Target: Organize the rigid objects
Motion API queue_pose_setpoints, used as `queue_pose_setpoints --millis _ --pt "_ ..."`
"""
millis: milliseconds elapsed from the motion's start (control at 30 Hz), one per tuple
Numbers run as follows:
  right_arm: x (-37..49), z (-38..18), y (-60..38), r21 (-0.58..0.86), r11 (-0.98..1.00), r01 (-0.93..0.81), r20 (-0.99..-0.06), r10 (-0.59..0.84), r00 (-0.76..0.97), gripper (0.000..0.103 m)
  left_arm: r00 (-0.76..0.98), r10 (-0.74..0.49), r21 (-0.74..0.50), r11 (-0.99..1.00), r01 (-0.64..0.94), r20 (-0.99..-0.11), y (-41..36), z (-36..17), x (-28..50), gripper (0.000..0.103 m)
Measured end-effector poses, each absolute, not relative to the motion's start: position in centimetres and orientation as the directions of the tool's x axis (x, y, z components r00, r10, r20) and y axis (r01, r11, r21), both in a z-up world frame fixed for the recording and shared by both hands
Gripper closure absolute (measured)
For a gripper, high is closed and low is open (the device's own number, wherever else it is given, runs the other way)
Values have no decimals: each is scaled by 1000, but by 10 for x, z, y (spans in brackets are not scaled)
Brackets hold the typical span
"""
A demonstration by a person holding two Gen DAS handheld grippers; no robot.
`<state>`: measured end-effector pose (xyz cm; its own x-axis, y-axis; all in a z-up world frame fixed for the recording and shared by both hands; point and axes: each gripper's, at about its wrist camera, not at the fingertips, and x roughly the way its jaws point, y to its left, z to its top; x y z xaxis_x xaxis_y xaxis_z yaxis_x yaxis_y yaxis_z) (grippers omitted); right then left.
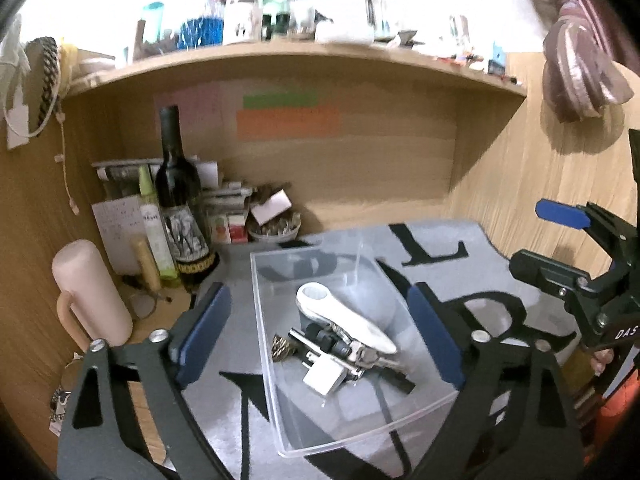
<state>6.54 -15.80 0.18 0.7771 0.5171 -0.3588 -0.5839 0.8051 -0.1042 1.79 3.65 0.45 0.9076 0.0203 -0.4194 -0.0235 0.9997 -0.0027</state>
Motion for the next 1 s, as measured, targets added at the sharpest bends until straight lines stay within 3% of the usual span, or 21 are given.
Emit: queue_pose_setpoints --millis 333,1000 --pt "49 -4 -180 -69 848 -525 -312 481 819 0 957 13 22 1000 -7 -290 10 4 -7 1" --pt "39 -14 -193 -7 876 -483 -297 459 837 0 962 -38 -5 999 38 -271 2 -5 -11 0"
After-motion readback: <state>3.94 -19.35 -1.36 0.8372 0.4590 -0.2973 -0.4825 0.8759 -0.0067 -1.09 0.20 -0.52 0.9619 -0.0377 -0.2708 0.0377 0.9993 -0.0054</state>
